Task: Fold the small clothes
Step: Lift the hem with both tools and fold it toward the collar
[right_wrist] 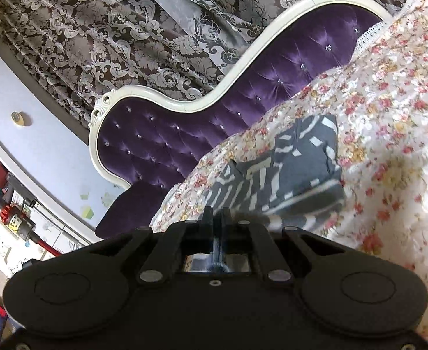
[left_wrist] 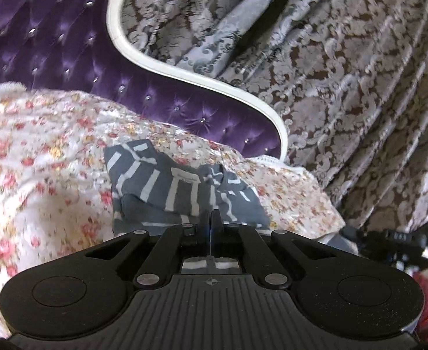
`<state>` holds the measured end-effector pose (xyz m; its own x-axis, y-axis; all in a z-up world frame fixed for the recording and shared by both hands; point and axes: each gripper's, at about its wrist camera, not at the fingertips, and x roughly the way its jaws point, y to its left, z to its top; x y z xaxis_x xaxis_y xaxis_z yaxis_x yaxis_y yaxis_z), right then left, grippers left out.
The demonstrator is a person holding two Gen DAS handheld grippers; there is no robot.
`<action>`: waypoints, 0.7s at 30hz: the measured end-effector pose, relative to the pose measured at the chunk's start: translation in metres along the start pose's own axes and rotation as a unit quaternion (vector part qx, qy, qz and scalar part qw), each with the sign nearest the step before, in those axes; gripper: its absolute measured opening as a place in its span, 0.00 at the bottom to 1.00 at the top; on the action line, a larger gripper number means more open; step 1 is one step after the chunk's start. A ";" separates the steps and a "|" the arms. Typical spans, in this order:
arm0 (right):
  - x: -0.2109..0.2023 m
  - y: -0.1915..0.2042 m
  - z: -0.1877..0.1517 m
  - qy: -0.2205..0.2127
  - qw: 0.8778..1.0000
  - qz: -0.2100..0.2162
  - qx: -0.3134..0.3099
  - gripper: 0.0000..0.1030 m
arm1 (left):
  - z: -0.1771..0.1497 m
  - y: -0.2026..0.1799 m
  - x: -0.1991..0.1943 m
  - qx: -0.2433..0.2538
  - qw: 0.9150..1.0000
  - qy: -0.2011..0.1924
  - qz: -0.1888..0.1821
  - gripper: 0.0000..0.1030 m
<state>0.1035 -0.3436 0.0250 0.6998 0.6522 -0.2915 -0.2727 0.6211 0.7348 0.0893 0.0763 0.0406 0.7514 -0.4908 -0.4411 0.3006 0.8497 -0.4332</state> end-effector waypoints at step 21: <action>0.010 -0.042 -0.048 0.156 0.973 -0.163 -0.057 0.61 | -0.106 0.026 0.019 -0.036 0.986 0.154 0.057 0.61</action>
<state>0.0904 -0.3428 -0.0380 0.5314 0.5021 -0.6823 -0.1536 0.8492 0.5053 0.0488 0.0684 -0.0626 0.5597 -0.4386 -0.7031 0.1739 0.8917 -0.4178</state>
